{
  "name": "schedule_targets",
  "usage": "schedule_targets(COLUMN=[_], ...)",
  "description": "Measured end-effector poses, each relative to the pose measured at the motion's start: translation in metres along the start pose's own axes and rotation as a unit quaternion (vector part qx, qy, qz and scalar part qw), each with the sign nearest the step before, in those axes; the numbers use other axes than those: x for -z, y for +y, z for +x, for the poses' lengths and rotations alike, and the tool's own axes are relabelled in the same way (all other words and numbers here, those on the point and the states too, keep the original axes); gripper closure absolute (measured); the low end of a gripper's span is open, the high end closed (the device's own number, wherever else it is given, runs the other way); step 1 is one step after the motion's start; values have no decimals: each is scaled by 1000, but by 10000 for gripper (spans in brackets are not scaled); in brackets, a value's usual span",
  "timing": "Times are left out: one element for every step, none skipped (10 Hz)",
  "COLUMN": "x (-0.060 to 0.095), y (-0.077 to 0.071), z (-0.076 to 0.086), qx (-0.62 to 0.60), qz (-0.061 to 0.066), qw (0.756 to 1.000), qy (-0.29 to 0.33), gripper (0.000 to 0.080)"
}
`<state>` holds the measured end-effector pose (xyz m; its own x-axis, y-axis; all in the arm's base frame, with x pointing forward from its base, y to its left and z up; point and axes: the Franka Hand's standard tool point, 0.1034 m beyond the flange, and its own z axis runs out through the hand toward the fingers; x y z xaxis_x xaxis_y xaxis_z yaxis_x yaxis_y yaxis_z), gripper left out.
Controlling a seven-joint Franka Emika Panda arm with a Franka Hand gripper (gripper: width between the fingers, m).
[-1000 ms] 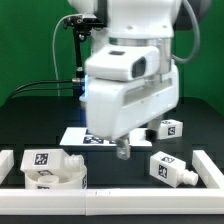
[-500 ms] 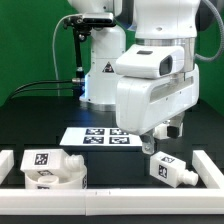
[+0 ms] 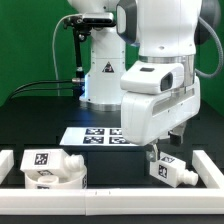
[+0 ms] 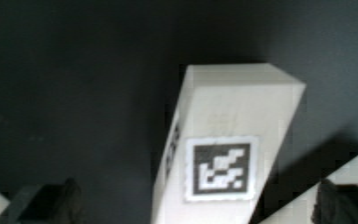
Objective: Assemble stool
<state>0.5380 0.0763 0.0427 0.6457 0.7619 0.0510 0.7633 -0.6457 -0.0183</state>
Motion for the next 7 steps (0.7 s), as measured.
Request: schedule_targets(x=[-12, -22, -23, -23, -23, -23, -23], y=[-3, -6, -5, -5, -5, -5, -5], z=[-1, -1, 1, 1, 1, 1, 1], qx=[0, 0, 1, 1, 1, 1, 1], qz=[1, 3, -1, 0, 0, 0, 0], qw=[1000, 1000, 1000, 1000, 1000, 1000, 1000], qy=[3, 6, 11, 11, 11, 11, 11], gripper=[150, 150, 150, 150, 268, 408, 479])
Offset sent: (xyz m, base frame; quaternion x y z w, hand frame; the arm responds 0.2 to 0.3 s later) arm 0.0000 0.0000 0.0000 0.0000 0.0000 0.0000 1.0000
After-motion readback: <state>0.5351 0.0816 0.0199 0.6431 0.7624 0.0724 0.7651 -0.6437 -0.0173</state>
